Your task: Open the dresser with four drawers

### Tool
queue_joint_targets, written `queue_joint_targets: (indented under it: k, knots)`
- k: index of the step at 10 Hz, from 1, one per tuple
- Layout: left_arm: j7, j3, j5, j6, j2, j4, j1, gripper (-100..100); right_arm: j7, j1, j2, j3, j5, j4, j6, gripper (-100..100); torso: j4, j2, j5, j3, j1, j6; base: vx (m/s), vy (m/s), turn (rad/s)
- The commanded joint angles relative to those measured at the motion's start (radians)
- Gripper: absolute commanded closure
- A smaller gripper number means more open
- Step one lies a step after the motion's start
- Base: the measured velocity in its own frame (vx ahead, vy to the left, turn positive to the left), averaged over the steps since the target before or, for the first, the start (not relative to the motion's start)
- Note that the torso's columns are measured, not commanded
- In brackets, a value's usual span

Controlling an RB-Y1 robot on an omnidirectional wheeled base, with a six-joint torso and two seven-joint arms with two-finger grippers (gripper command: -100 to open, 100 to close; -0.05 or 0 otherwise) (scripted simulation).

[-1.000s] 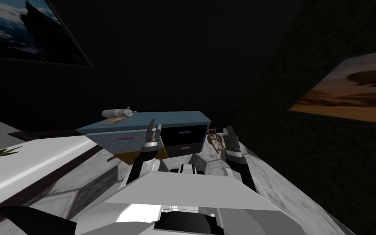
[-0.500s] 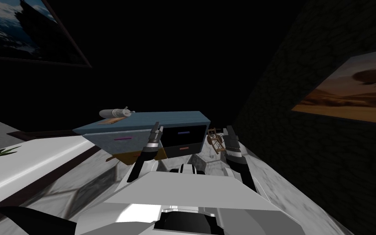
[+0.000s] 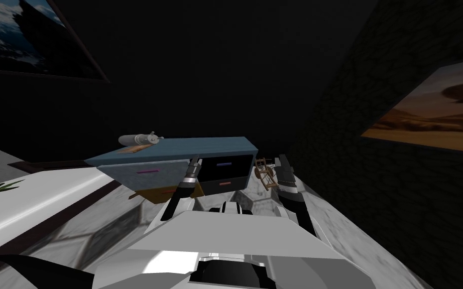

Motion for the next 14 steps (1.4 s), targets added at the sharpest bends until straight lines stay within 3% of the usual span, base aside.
queue_joint_targets:
  k: [1, 14]
  knots:
    - [0.006, 0.006, -0.001, -0.014, 0.007, 0.073, -0.018, -100, 0.000, 0.000, 0.000, 0.000, 0.000, 0.000, 0.000, 0, 0.000, 0.000, 0.000, 0.000, 0.000, 0.000, 0.041, -0.049, 0.011]
    - [0.026, 0.028, -0.003, -0.075, -0.002, 0.366, -0.082, -100, 0.000, 0.000, 0.000, 0.000, 0.000, 0.000, 0.000, 0, 0.000, 0.000, 0.000, 0.000, 0.000, 0.000, 0.031, -0.049, 0.010]
